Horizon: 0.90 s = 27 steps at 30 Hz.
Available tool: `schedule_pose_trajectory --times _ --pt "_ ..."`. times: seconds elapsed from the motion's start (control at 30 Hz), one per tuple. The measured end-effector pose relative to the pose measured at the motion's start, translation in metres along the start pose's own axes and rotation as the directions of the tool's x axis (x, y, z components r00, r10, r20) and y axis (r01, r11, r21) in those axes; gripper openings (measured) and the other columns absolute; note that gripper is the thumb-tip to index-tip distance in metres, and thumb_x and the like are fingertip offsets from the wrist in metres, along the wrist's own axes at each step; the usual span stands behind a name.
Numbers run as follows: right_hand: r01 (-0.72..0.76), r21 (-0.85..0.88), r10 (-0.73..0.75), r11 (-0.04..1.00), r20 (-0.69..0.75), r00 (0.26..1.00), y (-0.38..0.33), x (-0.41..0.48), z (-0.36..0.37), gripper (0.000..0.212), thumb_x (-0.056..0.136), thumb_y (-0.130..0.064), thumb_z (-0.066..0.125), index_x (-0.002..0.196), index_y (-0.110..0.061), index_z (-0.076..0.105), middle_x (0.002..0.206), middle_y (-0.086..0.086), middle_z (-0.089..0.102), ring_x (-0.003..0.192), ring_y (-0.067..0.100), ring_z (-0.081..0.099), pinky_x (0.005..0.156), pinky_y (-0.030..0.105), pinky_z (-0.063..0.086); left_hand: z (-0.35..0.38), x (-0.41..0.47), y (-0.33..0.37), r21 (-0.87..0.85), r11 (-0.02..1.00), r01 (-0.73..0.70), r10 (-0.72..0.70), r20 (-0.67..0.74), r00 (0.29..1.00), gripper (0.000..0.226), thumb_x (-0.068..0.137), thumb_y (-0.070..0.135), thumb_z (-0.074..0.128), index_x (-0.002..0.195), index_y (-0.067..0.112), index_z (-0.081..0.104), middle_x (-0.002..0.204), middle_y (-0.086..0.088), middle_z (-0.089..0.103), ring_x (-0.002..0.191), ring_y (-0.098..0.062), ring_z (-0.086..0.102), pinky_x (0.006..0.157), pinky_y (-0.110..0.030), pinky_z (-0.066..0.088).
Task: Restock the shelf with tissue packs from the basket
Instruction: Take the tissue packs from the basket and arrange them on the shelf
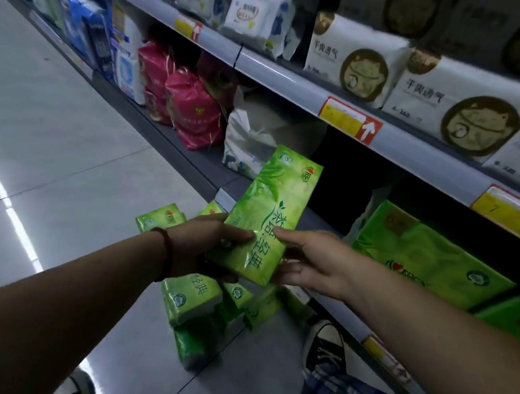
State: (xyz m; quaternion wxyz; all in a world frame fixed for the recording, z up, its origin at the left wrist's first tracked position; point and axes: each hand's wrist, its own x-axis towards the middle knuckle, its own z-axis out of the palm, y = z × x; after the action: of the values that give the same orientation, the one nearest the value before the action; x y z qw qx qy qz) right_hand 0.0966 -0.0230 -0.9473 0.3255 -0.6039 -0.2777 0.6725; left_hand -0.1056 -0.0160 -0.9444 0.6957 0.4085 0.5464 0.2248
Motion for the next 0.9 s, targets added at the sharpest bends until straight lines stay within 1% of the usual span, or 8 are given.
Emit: schedule_pose_trajectory --times 0.13,0.3,0.4,0.5,0.6,0.67,0.83,0.9 --pt "-0.035 0.023 0.037 0.999 -0.076 0.996 0.008 0.052 -0.027 0.037 0.095 -0.015 0.071 0.127 0.002 0.061 0.113 0.026 0.073 0.099 0.045 0.073 0.075 0.054 0.062 0.013 0.067 -0.009 -0.002 0.999 -0.032 0.031 -0.086 0.996 0.027 0.090 0.018 0.077 0.117 0.017 0.072 0.110 -0.013 0.078 0.086 -0.031 0.075 0.063 -0.041 0.062" --pt "-0.057 0.087 0.076 0.995 -0.232 0.970 0.035 0.109 -0.061 0.035 0.097 -0.025 0.070 0.124 -0.006 0.062 0.111 0.022 0.074 0.092 0.040 0.075 0.067 0.047 0.064 0.040 0.142 -0.037 -0.070 0.994 -0.081 0.065 -0.198 0.978 0.046 0.081 0.021 0.088 0.121 0.011 0.068 0.109 -0.013 0.077 0.078 -0.030 0.075 0.056 -0.036 0.059" --pt "-0.020 0.047 0.037 0.999 -0.394 0.919 0.050 0.135 -0.075 0.030 0.102 -0.032 0.062 0.121 -0.010 0.062 0.112 0.016 0.075 0.096 0.034 0.074 0.069 0.044 0.064 0.059 0.170 -0.057 -0.100 0.986 -0.133 0.105 -0.248 0.963 0.057 0.077 0.022 0.091 0.126 0.010 0.065 0.128 -0.014 0.064 0.087 -0.032 0.074 0.063 -0.040 0.063" --pt "-0.009 -0.051 -0.018 0.999 -0.507 0.862 0.058 0.148 -0.082 0.036 0.100 -0.040 0.060 0.123 -0.012 0.061 0.115 0.012 0.074 0.098 0.034 0.072 0.083 0.054 0.062 0.077 0.181 -0.071 -0.092 0.979 -0.182 0.154 -0.248 0.957 0.067 0.070 0.020 0.088 0.132 0.017 0.064 0.129 -0.005 0.059 0.092 -0.032 0.075 0.083 -0.049 0.064" --pt "-0.046 -0.183 -0.059 0.982 -0.530 0.846 0.064 0.143 -0.082 0.035 0.095 -0.040 0.066 0.120 -0.016 0.059 0.110 0.009 0.070 0.096 0.032 0.070 0.070 0.049 0.064 0.089 0.185 -0.083 -0.074 0.975 -0.211 0.193 -0.200 0.961 0.066 0.080 0.013 0.079 0.142 0.022 0.058 0.133 0.004 0.058 0.116 -0.022 0.065 0.099 -0.043 0.055" --pt "-0.087 -0.195 -0.035 0.977 -0.546 0.837 0.072 0.138 -0.080 0.033 0.092 -0.042 0.068 0.111 -0.016 0.060 0.103 0.011 0.068 0.082 0.034 0.069 0.062 0.053 0.063 0.096 0.191 -0.090 -0.057 0.973 -0.222 0.206 -0.205 0.957 0.062 0.090 0.007 0.071 0.148 0.021 0.052 0.134 0.005 0.055 0.120 -0.014 0.055 0.098 -0.034 0.048" --pt "0.004 -0.083 -0.055 0.997 -0.623 0.780 0.085 0.165 -0.081 0.045 0.069 -0.047 0.076 0.098 -0.014 0.069 0.095 0.011 0.077 0.080 0.036 0.075 0.075 0.058 0.063 0.107 0.205 -0.085 0.165 0.963 -0.214 0.256 -0.303 0.918 0.055 0.098 0.022 0.064 0.151 0.029 0.050 0.146 -0.009 0.048 0.098 -0.014 0.065 0.092 -0.029 0.052" --pt "0.016 -0.104 -0.080 0.994 -0.652 0.754 0.081 0.179 -0.079 0.055 0.066 -0.051 0.075 0.103 -0.011 0.070 0.099 0.012 0.077 0.089 0.038 0.074 0.083 0.056 0.061 0.108 0.211 -0.075 0.202 0.957 -0.208 0.261 -0.285 0.923 0.059 0.098 0.022 0.063 0.154 0.026 0.045 0.147 -0.011 0.048 0.114 -0.024 0.063 0.102 -0.037 0.052"
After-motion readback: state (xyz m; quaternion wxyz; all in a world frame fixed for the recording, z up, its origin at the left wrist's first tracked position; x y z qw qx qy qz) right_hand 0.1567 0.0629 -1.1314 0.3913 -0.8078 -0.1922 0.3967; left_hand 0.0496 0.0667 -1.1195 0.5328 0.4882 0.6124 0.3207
